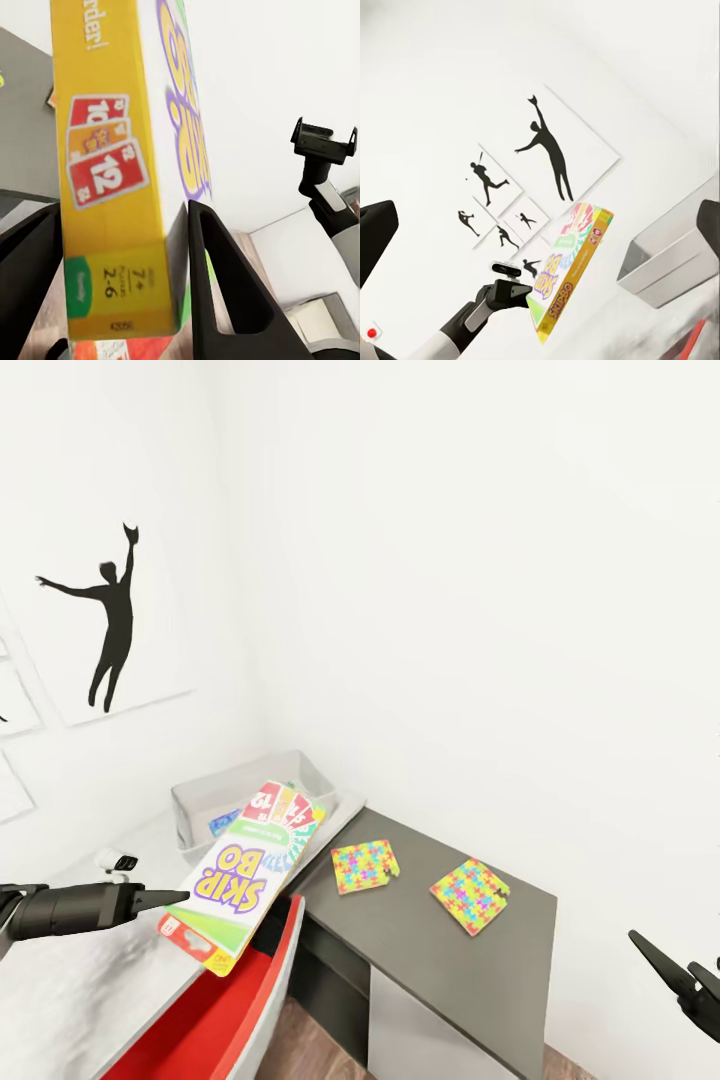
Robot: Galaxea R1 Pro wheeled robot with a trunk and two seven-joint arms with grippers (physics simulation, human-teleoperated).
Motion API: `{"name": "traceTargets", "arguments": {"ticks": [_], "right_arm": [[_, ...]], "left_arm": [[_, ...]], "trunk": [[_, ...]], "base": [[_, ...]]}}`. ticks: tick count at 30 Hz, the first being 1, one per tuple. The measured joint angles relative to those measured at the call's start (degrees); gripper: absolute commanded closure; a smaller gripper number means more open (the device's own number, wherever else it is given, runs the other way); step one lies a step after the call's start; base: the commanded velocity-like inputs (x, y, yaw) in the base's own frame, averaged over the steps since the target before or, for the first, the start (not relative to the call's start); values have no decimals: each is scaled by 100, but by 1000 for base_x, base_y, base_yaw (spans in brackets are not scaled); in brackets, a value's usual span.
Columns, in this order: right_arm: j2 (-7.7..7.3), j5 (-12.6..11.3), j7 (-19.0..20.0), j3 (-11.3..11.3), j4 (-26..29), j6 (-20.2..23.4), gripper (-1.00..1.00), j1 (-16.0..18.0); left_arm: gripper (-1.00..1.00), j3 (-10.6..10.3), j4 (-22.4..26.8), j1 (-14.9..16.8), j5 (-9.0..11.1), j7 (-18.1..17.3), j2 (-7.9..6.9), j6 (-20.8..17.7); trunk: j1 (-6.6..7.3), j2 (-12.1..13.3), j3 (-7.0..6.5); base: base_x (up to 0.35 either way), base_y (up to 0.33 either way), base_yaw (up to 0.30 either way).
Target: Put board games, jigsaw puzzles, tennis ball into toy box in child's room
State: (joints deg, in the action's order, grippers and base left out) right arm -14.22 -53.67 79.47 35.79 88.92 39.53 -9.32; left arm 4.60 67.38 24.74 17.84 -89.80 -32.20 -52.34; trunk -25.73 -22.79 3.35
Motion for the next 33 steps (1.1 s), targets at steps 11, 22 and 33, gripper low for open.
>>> {"name": "traceTargets", "arguments": {"ticks": [11,22,33], "right_arm": [[6,-3,0,0,0,0,-100,0],[14,-2,1,0,-1,0,-100,0],[26,0,-6,0,-2,-13,-100,0]], "left_arm": [[100,-1,1,0,-6,0,4,0],[100,1,2,1,-3,0,4,3],[100,2,2,1,-3,0,6,3]], "trunk": [[0,-1,76],[-1,0,123],[-1,-1,125]], "base": [[178,-82,-188],[95,-12,-103],[58,53,-3]]}}
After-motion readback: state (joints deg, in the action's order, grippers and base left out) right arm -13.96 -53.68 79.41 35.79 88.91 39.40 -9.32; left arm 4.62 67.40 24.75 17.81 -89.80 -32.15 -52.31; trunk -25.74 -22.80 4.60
